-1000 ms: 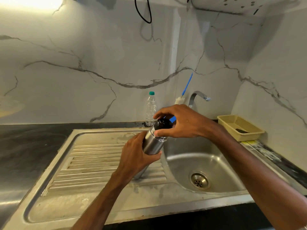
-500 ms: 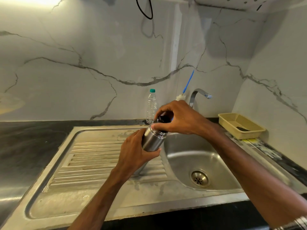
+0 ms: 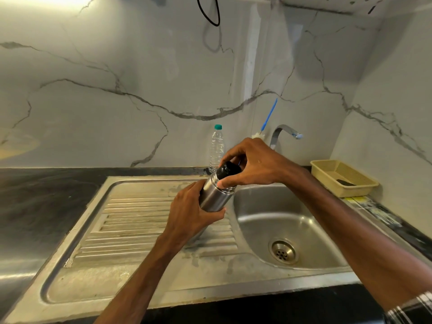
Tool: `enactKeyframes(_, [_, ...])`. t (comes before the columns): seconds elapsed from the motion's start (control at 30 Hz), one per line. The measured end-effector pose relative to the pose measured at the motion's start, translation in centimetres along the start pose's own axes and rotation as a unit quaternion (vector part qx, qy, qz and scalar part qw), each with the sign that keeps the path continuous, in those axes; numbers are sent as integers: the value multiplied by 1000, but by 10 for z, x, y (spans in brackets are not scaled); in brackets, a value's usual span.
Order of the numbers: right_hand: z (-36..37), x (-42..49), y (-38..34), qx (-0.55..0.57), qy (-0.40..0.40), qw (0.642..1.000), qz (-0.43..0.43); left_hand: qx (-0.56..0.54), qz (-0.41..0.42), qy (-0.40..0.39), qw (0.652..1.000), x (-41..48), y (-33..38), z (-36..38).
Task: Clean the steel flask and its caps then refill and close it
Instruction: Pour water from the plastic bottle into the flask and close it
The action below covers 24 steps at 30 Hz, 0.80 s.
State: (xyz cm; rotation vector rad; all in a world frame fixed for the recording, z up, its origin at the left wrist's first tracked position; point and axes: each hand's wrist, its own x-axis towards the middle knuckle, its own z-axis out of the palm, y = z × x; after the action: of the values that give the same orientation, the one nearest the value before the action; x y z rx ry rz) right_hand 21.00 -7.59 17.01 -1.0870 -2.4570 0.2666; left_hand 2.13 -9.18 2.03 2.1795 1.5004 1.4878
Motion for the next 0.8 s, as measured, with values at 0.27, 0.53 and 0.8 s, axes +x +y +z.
enactKeyframes(0.27, [1, 9, -9, -32, -4, 996, 88, -3, -8, 3, 1000, 0, -1, 2])
enactKeyframes(0.53, [9, 1, -19, 16, 22, 999, 20, 10, -27, 14, 999, 2, -7, -7])
enactKeyframes(0.8, [22, 7, -30, 23, 98, 990, 102, 24, -34, 48, 998, -3, -6, -2])
